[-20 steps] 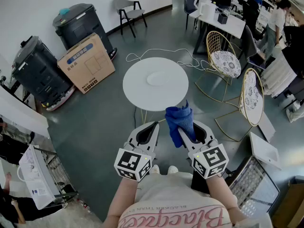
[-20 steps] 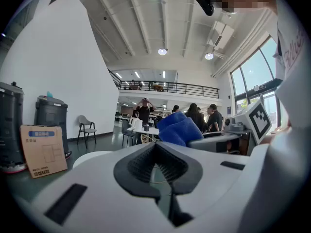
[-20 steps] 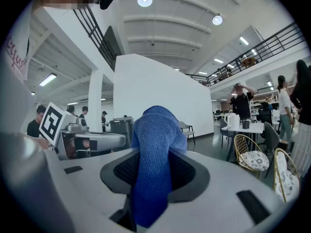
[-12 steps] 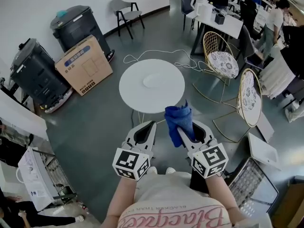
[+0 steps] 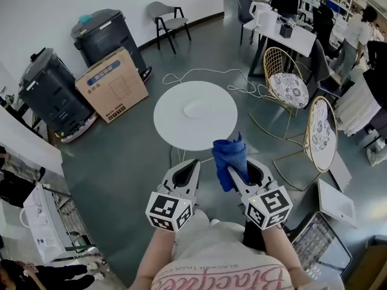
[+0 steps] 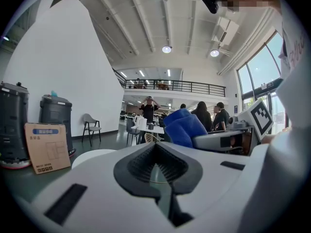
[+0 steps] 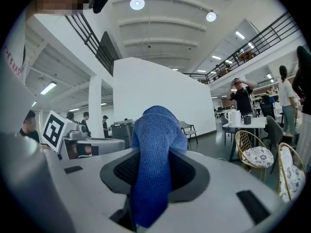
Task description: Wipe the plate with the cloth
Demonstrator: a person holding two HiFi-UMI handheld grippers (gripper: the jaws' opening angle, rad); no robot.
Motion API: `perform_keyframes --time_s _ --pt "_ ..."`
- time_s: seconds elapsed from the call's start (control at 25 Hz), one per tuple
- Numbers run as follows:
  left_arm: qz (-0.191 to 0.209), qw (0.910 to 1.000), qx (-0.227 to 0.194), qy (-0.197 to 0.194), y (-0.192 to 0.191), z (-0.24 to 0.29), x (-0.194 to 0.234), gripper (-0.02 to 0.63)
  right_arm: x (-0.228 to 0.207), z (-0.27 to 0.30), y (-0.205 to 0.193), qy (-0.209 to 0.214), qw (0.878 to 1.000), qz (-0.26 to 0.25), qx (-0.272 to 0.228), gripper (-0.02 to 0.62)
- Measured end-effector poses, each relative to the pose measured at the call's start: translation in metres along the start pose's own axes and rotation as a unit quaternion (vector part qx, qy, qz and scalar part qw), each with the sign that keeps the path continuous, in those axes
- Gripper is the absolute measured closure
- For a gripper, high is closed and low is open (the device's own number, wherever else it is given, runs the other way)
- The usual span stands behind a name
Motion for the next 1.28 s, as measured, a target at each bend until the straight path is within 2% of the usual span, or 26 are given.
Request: perform_keyframes --time_s 0.2,0.44,0.96,1.16,1.28 --pt "-0.006 0.9999 0.01 0.003 0.002 0.012 0.017 0.598 -0.008 0.015 -0.001 0.003 1.0 0.009 0.006 0.448" --pt "-0.024 0.9997 0.011 0.003 0.013 0.036 0.058 0.598 -0.024 0.05 -0.004 -0.006 0.999 0.025 0.02 0.448" --pt "-0.042 0.9983 0.04 -0.006 0.051 0.112 0.168 0.598 -0.065 0.181 0.011 -0.02 0.998 0.024 0.046 0.448" --pt "-0.066 0.9961 0.058 -0.008 0.055 0.129 0.205 0.598 -0.074 0.219 0.013 -0.03 0.998 0.02 0.053 0.448" --pt "-0.096 0.9935 0.06 -0.001 0.051 0.137 0.224 0.598 -0.079 0.235 0.01 -0.032 0.998 0.012 0.06 0.448"
Point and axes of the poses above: the fingertips, and each gripper's own axes: z forward along the fingers, x to its left, y out of its top, the point moved 7 cm from there along -z, backward along the fingers, and after that the axes turned 13 degrees about -z, right-handed, at the moved point
